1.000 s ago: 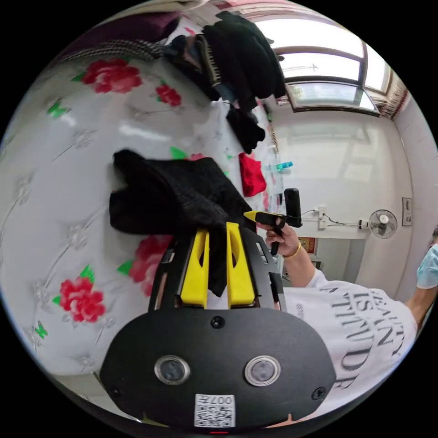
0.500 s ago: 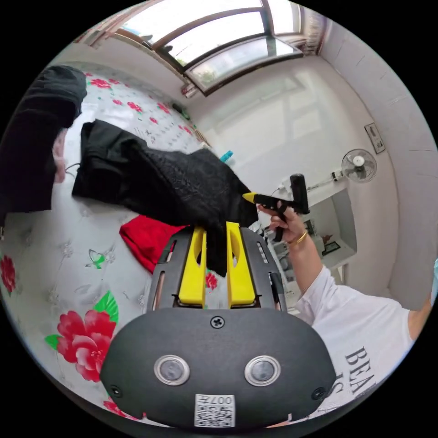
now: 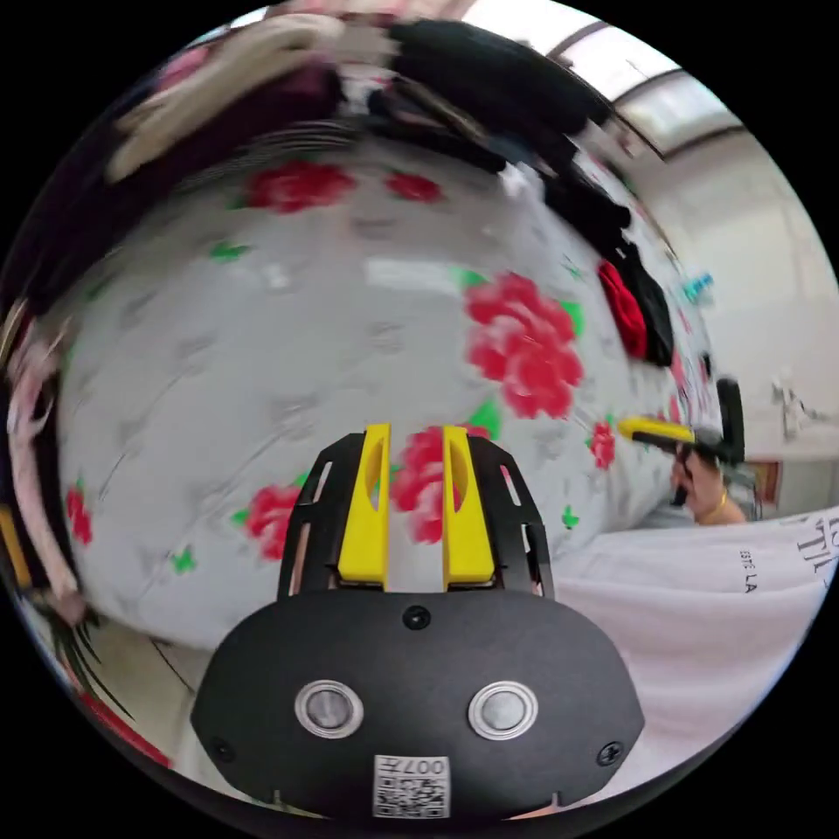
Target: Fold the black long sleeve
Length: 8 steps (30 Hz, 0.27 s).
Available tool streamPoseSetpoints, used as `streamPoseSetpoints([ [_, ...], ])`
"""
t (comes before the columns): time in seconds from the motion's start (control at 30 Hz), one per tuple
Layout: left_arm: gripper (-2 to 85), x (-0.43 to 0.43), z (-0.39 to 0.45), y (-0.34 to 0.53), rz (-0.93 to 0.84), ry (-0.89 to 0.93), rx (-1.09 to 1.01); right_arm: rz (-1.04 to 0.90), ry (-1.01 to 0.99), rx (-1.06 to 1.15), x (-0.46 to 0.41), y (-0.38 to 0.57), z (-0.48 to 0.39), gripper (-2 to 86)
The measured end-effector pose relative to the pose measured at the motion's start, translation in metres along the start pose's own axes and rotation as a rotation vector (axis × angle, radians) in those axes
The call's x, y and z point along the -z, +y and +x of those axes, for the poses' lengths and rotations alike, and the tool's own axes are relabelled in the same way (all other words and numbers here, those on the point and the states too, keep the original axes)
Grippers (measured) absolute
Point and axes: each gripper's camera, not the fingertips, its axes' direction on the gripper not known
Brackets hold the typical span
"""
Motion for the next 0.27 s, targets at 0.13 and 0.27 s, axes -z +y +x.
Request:
streamPoseSetpoints([
  [0.13,8.7,0.077,-0.087,0.082,0.29,-0.196,0.409,-0.142,0.081,0.206,-0.045,-0.017,-0.077,1.2],
  [0.27,10.3,0.146,-0.137,0.143,0.518,-0.438,0.645,-0.257,0.431,0.425,-0.072,-0.021,-0.132,0.0],
])
